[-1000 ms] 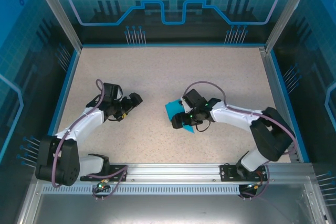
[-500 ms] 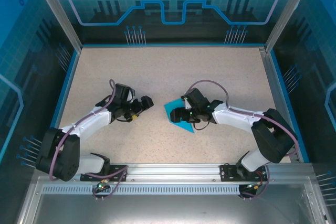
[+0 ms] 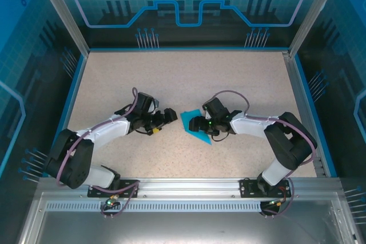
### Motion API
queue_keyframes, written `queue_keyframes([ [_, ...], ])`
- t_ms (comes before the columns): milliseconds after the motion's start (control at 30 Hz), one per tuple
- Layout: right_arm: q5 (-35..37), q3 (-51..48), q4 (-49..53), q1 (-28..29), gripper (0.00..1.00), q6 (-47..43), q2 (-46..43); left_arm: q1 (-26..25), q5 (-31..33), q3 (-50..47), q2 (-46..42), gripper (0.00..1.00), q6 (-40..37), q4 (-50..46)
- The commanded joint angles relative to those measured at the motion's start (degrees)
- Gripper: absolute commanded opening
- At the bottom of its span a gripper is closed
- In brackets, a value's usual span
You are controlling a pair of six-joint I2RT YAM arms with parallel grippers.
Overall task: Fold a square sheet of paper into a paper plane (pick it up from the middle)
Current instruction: Fold the wing for the fifth time at the center of the table.
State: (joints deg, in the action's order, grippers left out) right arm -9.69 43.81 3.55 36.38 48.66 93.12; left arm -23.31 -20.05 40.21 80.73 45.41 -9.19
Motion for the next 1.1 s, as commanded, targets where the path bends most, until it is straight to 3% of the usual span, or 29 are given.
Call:
queue_keyframes([
  [0, -2.8, -3.5, -2.5, -1.5, 0.76, 3.7, 2.2, -1.6, -3.3, 1.6, 1.4, 0.99, 2.5, 2.5],
  [233, -7.0, -8.4, -8.0, -4.3, 0.76, 7.7, 2.3, -5.3, -5.4, 2.3, 4.8, 0.96, 5.9, 6.2],
  [533, -7.4, -9.9, -7.2, -5.4, 0.76, 7.7, 1.1, -9.9, -5.7, 6.0, 11.8, 0.9, 9.7, 8.6],
  [933, -8.0, -10.2, -8.0, -5.9, 0.7, 7.6, 1.9, -11.3, -5.7, 10.5, 17.7, 0.86, 10.6, 6.9],
  [1067, -8.1, -10.0, -8.0, -5.9, 0.64, 7.6, 2.3, -11.4, -6.0, 11.2, 18.9, 0.82, 10.7, 7.2],
])
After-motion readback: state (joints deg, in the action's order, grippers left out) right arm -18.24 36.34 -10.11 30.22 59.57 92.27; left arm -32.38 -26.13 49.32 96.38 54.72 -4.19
